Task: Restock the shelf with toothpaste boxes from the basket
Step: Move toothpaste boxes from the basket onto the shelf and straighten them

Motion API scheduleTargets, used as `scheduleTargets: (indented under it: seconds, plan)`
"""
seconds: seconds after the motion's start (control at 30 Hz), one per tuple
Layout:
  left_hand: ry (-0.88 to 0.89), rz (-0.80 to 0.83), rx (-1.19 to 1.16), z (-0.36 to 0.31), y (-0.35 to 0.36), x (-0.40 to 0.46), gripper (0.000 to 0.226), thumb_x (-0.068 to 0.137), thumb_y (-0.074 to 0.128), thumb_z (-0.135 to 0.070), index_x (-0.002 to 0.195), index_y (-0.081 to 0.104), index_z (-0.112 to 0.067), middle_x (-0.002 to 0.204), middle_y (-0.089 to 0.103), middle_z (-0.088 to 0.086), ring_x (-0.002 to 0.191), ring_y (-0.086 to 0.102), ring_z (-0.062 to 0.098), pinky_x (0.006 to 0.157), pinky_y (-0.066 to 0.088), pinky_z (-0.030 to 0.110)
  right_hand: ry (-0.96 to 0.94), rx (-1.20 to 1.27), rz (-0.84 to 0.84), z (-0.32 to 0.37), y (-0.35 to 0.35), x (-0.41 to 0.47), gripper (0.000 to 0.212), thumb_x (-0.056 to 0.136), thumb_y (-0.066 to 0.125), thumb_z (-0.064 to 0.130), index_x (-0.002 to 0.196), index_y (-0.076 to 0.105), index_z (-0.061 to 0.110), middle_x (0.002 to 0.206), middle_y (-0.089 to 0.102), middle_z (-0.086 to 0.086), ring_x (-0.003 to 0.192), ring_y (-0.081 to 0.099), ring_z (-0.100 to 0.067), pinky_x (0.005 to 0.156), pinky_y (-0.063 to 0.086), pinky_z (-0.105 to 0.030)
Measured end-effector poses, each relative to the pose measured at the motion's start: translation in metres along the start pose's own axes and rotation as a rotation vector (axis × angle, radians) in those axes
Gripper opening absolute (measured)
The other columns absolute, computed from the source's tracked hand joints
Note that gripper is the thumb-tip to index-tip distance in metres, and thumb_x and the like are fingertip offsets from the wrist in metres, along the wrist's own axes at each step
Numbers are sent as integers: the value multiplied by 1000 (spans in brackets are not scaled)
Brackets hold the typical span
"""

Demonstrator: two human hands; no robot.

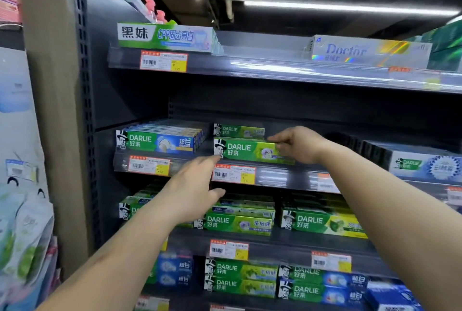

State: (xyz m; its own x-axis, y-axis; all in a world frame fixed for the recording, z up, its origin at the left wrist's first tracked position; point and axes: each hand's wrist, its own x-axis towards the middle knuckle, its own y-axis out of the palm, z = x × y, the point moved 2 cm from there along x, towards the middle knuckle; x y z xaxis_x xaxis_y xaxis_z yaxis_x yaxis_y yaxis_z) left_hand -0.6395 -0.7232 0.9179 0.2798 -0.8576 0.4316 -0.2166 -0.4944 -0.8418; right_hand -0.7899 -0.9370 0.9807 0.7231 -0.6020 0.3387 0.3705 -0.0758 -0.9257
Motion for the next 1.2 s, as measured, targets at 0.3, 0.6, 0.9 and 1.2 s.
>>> scheduleTargets:
  seconds: [0.3, 0.6, 0.9, 1.2]
  plan:
    - [31, -36, 0, 5, 5, 7, 74, 90, 58, -36, 149, 16, -22, 155, 22, -3, 143, 17, 16, 115, 14, 30, 111, -313, -242, 55, 36, -37, 55, 96, 32, 52, 148, 25, 34, 147, 37, -3, 131, 33, -30, 102, 30, -42]
    - [22, -22, -15, 21, 14, 5, 75, 90, 58, -37, 150, 15, -20, 155, 21, -1, 143, 16, 17, 116, 15, 30, 296, -289, 32, 93, 75, -9, 86, 81, 5, 80, 152, 10, 32, 155, 23, -13, 140, 24, -38, 113, 13, -54]
    - [39, -17, -16, 38, 10, 5, 74, 91, 55, -37, 150, 14, -19, 156, 19, -2, 142, 15, 15, 113, 12, 26, 358, -136, 208, 107, 63, 39, 102, 72, -6, 85, 147, 33, 28, 155, 28, -8, 142, 23, -36, 113, 0, -62]
    - [90, -3, -23, 45, 14, 13, 72, 93, 53, -39, 150, 12, -22, 156, 16, -4, 142, 13, 13, 112, 8, 21, 341, -15, 244, 94, 65, 65, 103, 78, 4, 83, 144, 38, 11, 154, 29, -13, 142, 26, -32, 116, 21, -49]
